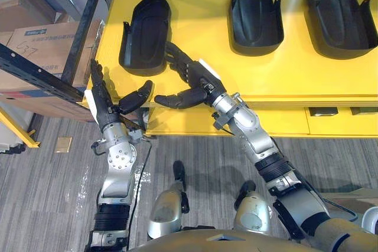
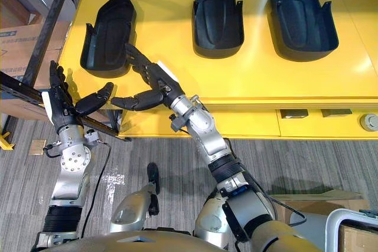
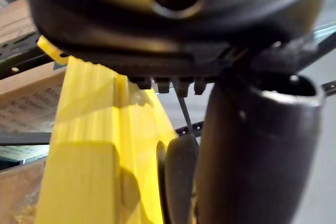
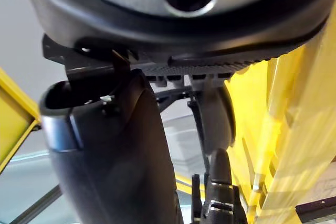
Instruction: Walk over and take three plastic housings, then place them on the shelf
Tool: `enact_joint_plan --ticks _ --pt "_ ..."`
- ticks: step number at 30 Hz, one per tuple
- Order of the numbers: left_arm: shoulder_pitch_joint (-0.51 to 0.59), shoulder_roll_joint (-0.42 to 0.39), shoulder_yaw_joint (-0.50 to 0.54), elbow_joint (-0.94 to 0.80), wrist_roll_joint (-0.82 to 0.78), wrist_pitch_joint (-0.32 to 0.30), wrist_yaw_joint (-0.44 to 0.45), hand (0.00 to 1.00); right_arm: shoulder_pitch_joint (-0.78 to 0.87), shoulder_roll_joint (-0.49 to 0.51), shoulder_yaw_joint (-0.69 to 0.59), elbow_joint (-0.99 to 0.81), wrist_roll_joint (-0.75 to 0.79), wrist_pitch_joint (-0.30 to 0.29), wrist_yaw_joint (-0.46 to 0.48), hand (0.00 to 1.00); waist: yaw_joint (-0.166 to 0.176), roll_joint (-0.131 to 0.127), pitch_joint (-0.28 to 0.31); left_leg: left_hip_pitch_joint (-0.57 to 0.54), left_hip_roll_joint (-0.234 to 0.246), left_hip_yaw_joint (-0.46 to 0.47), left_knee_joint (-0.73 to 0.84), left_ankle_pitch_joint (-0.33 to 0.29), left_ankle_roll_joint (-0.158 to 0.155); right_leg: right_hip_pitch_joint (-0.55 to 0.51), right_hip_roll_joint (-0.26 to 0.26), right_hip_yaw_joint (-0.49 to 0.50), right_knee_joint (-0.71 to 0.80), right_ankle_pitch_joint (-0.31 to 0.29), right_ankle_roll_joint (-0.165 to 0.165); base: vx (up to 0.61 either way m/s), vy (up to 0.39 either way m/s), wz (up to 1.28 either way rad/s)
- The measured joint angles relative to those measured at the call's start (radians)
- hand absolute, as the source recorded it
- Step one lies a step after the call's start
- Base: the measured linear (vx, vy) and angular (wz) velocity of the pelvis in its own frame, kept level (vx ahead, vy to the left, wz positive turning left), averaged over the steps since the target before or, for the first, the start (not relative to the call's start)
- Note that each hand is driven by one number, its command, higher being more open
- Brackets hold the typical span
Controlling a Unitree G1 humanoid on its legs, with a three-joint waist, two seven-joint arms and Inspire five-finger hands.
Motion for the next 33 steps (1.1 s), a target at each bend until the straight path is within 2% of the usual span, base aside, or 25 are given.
enact_joint_plan --ticks 5,10,13,17,22,33 --pt "-0.02 0.009 0.002 0.024 0.001 -0.004 0.02 1.0 -0.001 0.0 -0.012 -0.044 -0.029 -0.001 -0.084 1.0 -0.01 0.001 0.012 0.005 0.0 0.012 0.0 -0.003 -0.004 -0.006 0.0 0.015 0.001 0.001 0.001 -0.02 -0.012 -0.07" --pt "-0.029 0.035 0.016 0.052 0.032 -0.004 0.019 1.0 0.014 -0.001 -0.088 -0.223 -0.067 -0.023 -0.123 1.0 -0.018 0.004 0.03 0.017 0.002 0.046 0.0 -0.013 -0.008 -0.026 0.002 0.052 0.007 0.002 0.001 -0.04 -0.013 -0.2" --pt "-0.031 0.065 0.045 0.074 0.045 -0.003 0.007 1.0 0.06 -0.014 -0.176 -0.405 -0.094 -0.071 -0.146 1.0 -0.041 0.003 0.032 0.02 0.004 0.067 0.001 -0.016 -0.008 -0.042 0.005 0.075 0.011 0.002 0.001 0.0 -0.022 -0.17" --pt "-0.03 0.09 0.074 0.104 0.046 -0.003 -0.008 1.0 0.177 -0.073 -0.277 -0.54 -0.085 -0.105 -0.143 1.0 -0.054 0.003 0.032 0.044 0.002 0.099 0.001 -0.022 -0.004 -0.042 0.008 0.108 0.006 0.003 0.003 0.02 -0.018 -0.23" --pt "-0.029 0.112 0.096 0.103 0.085 -0.004 -0.019 1.0 0.347 -0.118 -0.399 -0.554 -0.053 -0.107 -0.13 1.0 -0.1 0.003 0.032 0.053 0.001 0.124 0.001 -0.034 -0.003 -0.046 0.013 0.13 -0.003 0.009 0.009 0.03 -0.01 -0.15" --pt "-0.054 0.157 0.131 0.127 0.081 -0.001 -0.038 1.0 0.473 -0.12 -0.496 -0.561 0.002 -0.103 -0.071 1.0 -0.126 0.005 0.031 0.074 0.002 0.167 0.001 -0.05 -0.005 -0.061 0.022 0.177 -0.002 0.009 0.01 0.02 -0.017 -0.12"
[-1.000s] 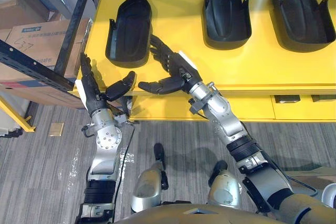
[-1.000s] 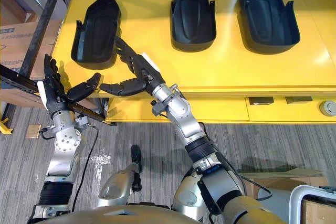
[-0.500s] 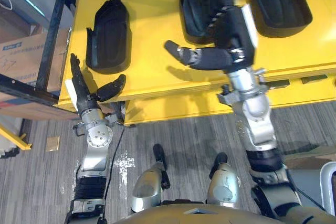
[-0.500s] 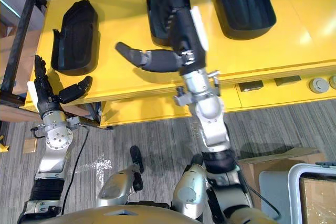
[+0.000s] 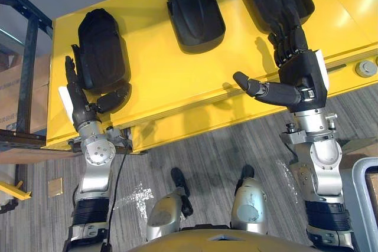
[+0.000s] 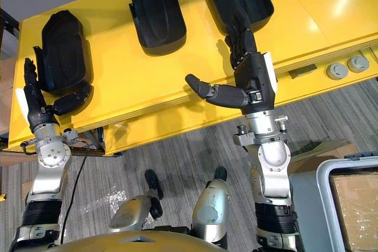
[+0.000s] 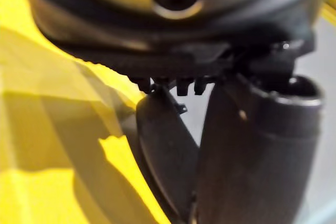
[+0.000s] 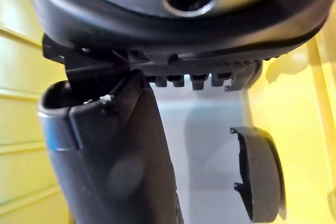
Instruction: Walk over and take three plastic housings, then place them on the shelf
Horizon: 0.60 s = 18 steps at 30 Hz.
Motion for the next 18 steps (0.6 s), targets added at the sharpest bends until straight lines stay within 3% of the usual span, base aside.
enact_joint_plan --ticks 9,18 --pt "-0.036 0.05 0.027 0.1 0.002 0.001 0.019 1.0 0.019 0.0 -0.024 -0.02 0.026 0.004 0.023 1.0 -0.019 0.002 0.0 0.005 -0.001 0.026 0.0 -0.006 0.002 -0.015 0.004 0.029 -0.002 0.002 0.003 0.0 -0.01 -0.08" --pt "-0.092 0.085 0.046 0.174 0.0 0.001 0.024 1.0 0.045 -0.002 -0.036 -0.02 0.042 0.022 0.025 1.0 -0.028 0.026 0.0 -0.011 -0.001 0.026 0.013 -0.012 0.006 -0.032 0.004 0.036 0.0 0.003 0.004 0.0 -0.004 0.0"
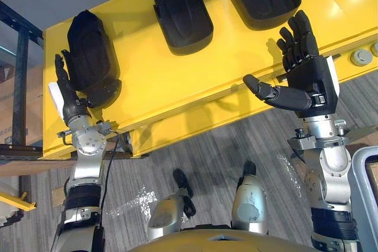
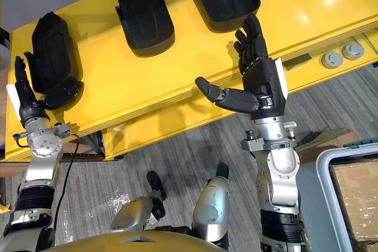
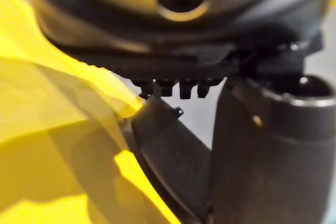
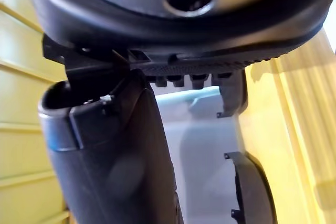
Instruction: Walk over and take three plastic housings, then place them on the shelf
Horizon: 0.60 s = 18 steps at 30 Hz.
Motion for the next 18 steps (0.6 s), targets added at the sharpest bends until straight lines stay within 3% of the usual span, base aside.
enact_joint_plan --ticks 15,18 --pt "-0.001 0.031 0.033 0.031 0.001 -0.007 0.007 1.0 0.015 -0.028 0.002 0.0 0.022 0.001 0.017 1.0 0.0 0.006 -0.002 0.006 0.0 0.001 0.016 -0.014 0.002 0.01 0.0 0.006 -0.005 0.002 0.002 0.0 -0.007 -0.01" --pt "0.035 0.03 0.035 -0.071 0.0 -0.01 -0.019 1.0 0.045 -0.027 0.003 -0.001 0.022 0.0 0.013 1.0 0.005 0.007 -0.004 0.011 0.003 -0.007 0.016 -0.017 0.002 0.037 0.005 -0.008 -0.033 0.012 0.005 0.02 -0.009 0.07"
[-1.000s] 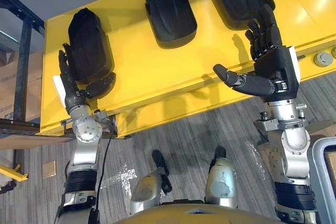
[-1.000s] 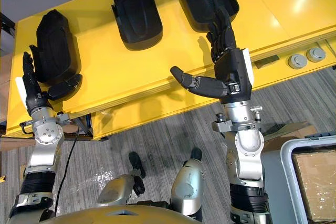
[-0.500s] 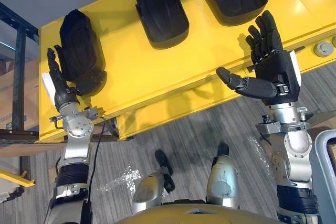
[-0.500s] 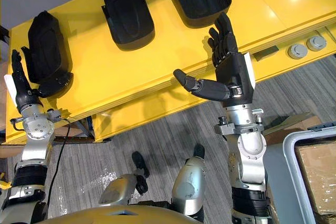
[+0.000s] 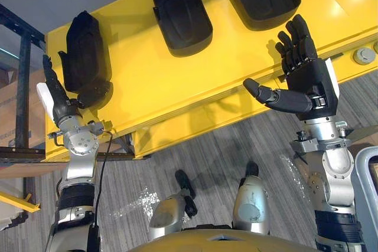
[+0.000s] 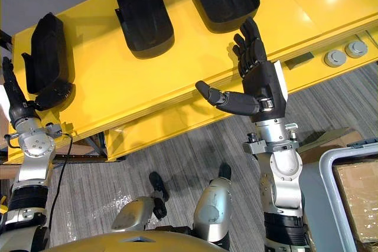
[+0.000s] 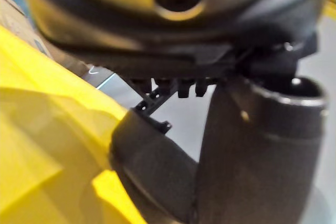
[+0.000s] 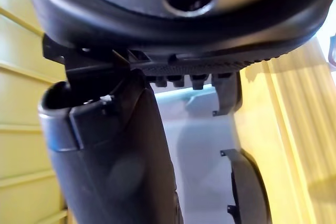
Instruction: Walk over and take three plastic housings, then place them on the shelf
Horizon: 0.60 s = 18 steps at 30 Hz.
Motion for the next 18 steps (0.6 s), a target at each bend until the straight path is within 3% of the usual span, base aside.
enact_joint_plan --ticks 4,10,13,18 --pt "0.114 -0.005 0.001 -0.265 0.004 -0.053 -0.086 1.0 0.03 0.024 0.006 -0.002 -0.002 0.0 -0.01 1.0 0.013 0.003 -0.012 0.026 0.002 0.002 -0.007 -0.007 0.001 0.045 0.01 -0.008 -0.046 0.016 0.007 0.04 0.006 0.0" --pt "0.282 -0.102 -0.021 -0.522 -0.01 -0.164 -0.272 1.0 0.083 0.096 0.035 -0.01 -0.012 -0.003 -0.074 1.0 0.029 0.009 -0.126 0.078 0.014 -0.002 -0.028 -0.025 -0.013 0.15 0.034 -0.05 -0.147 0.036 0.018 0.08 0.007 0.05" --pt "0.335 -0.135 -0.049 -0.578 -0.039 -0.181 -0.355 1.0 0.083 0.121 0.037 -0.011 -0.045 -0.013 -0.105 1.0 0.038 0.008 -0.165 0.086 0.022 -0.003 -0.028 -0.029 -0.016 0.182 0.049 -0.062 -0.193 0.053 0.019 0.05 0.007 0.03" --pt "0.34 -0.159 -0.09 -0.586 -0.094 -0.184 -0.432 1.0 0.081 0.131 0.035 -0.011 -0.085 -0.018 -0.155 1.0 0.05 -0.001 -0.183 0.101 0.033 -0.011 -0.031 -0.033 -0.023 0.237 0.065 -0.086 -0.25 0.077 0.016 0.0 0.008 0.05"
